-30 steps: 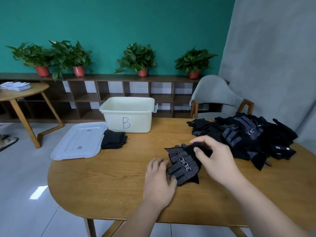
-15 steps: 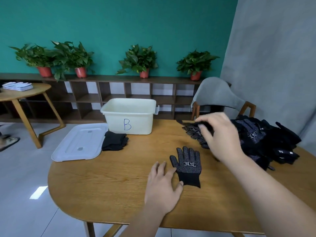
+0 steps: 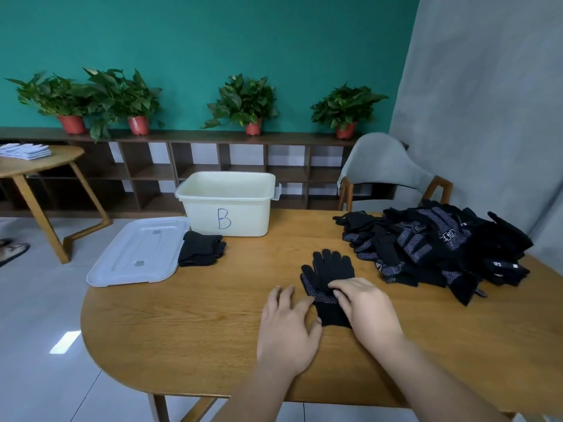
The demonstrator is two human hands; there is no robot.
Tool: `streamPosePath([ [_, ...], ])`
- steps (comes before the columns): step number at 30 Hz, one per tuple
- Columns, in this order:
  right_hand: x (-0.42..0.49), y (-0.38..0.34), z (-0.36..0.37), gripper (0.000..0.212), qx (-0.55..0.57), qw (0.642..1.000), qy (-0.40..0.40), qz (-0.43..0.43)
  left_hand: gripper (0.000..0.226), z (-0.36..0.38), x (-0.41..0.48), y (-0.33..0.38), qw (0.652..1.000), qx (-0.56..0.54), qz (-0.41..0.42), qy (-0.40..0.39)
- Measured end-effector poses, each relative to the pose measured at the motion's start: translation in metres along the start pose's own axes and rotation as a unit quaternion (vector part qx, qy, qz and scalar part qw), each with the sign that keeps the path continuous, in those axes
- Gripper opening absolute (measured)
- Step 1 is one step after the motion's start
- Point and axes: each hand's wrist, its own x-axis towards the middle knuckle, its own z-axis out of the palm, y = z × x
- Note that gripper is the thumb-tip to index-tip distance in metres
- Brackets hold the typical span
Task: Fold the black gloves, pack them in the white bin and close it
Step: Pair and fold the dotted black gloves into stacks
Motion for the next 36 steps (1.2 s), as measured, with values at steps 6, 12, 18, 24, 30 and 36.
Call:
streamPosePath([
  [6, -0.017, -0.004, -0.003, 0.029, 0.001, 0.998, 0.046, -0.053, 0.059, 0.0, 0.001, 0.0, 1.0, 0.003, -0.003, 0.002],
  [12, -0.037, -0.002, 0.013, 0.04, -0.041, 0.997, -0.051, -0.046, 0.062, -0.001, 0.0, 0.0, 1.0, 0.006, -0.009, -0.003],
  [18, -0.04, -0.015, 0.004, 0.049, -0.062, 0.993, -0.059, -0.078, 0.062, -0.002, -0.001, 0.0, 1.0, 0.007, -0.013, -0.007],
  [24, -0.034, -0.014, 0.001, 0.013, -0.064, 0.99, -0.092, -0.085, 0.063, -0.001, 0.0, 0.0, 1.0, 0.011, -0.01, -0.005],
  [30, 0.007, -0.012, -0.005, 0.05, 0.006, 0.974, -0.221, 0.05, 0.065, -0.003, 0.0, 0.002, 1.0, 0.014, -0.011, -0.005],
  [36, 0.044, -0.007, 0.003, 0.063, -0.077, 0.935, -0.334, 0.089, 0.066, -0.004, 0.0, 0.003, 1.0, 0.022, -0.014, -0.002],
])
